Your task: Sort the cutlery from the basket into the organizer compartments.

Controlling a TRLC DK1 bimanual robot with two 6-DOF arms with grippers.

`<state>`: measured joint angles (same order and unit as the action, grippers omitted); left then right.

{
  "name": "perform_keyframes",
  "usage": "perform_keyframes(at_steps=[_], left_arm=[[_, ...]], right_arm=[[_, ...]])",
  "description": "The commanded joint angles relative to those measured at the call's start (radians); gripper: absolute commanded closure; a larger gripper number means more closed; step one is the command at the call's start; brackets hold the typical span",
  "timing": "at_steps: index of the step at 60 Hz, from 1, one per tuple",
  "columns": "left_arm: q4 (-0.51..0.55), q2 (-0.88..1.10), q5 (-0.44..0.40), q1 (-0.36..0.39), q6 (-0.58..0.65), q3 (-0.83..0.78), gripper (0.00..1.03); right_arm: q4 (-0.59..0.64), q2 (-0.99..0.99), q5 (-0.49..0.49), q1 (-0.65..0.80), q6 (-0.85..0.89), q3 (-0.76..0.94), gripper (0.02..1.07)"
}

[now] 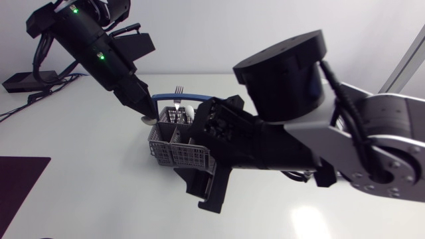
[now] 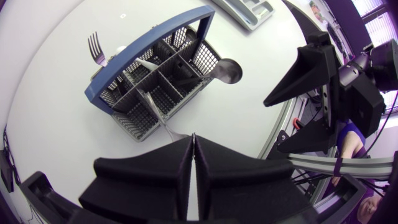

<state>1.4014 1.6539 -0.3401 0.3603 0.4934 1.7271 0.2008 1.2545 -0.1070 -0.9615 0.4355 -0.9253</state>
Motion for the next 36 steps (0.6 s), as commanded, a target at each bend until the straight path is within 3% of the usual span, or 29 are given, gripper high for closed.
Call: perform_keyframes(at_steps=[1, 20, 36], left_arm=[[0.007, -0.032, -0.010, 0.011, 0.002, -0.031, 1.00], [0.008, -0.091, -0.010, 0.037, 0.013, -0.090, 1.00], [0.007, -0.108, -0.013, 0.049, 0.014, -0.121, 1.00]], right_arm=[[-0.037, 0.068, 0.001, -0.010, 0.057, 0.003, 0.10], [-0.201, 0.214, 0.026, -0.006, 0.132, -0.027, 0.11], [-0.328, 0.292, 0.075, -0.010, 0.161, -0.044, 0.22]])
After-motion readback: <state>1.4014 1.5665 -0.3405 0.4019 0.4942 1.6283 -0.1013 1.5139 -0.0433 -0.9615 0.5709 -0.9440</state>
